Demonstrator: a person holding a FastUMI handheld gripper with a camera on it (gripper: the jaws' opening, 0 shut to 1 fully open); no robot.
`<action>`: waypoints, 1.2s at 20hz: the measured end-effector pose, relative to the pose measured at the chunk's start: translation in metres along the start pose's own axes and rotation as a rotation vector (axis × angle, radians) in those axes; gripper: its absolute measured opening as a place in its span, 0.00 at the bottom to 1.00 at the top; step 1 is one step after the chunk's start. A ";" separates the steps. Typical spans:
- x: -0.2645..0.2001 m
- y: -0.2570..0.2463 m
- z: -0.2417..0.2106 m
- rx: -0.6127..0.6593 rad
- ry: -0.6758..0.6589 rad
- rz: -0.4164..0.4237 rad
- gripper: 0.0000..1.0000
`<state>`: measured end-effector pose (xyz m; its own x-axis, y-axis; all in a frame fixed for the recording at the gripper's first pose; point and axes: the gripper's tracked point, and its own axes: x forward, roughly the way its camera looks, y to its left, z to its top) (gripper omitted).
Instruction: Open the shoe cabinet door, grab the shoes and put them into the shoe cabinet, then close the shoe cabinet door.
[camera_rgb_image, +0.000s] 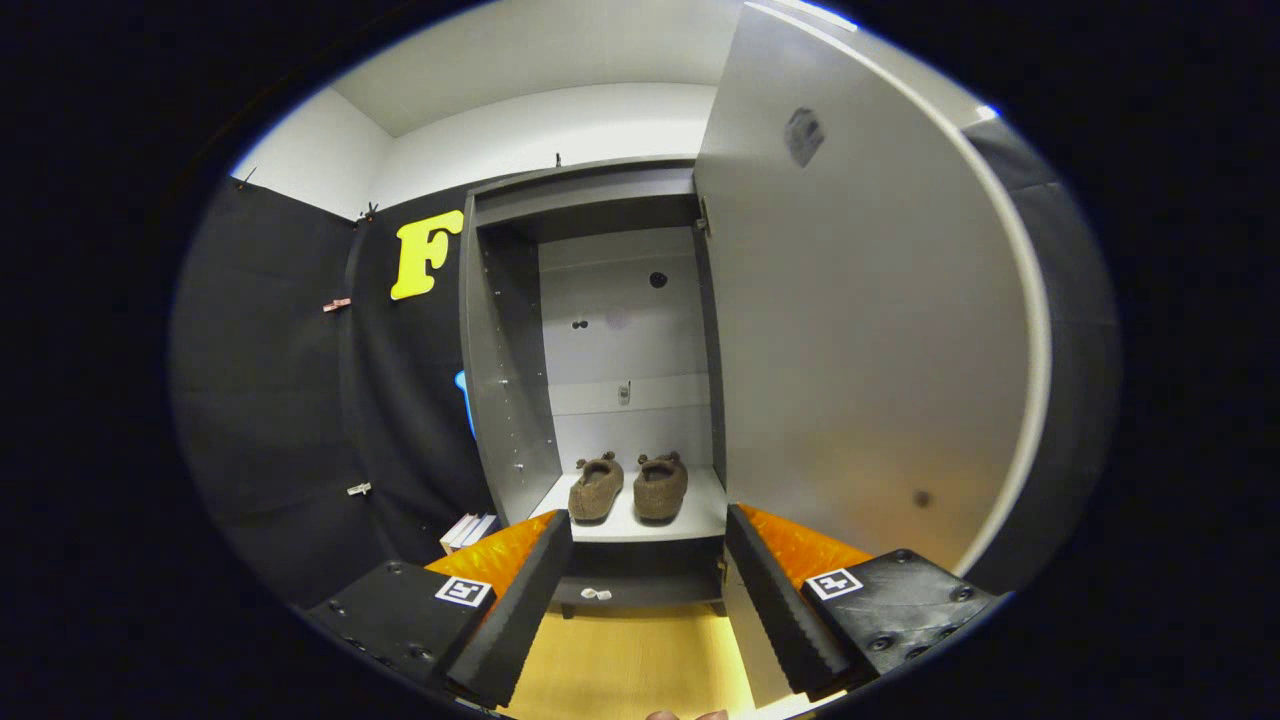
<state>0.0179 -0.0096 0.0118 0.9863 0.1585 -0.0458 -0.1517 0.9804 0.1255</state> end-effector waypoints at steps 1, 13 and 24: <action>-0.014 -0.003 -0.001 -0.004 0.009 0.006 0.98; -0.106 -0.151 0.005 0.026 0.024 -0.226 0.98; -0.034 -0.205 0.006 -0.024 0.034 -0.296 0.97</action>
<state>0.0157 -0.2167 -0.0063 0.9852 -0.1312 -0.1106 0.1402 0.9870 0.0780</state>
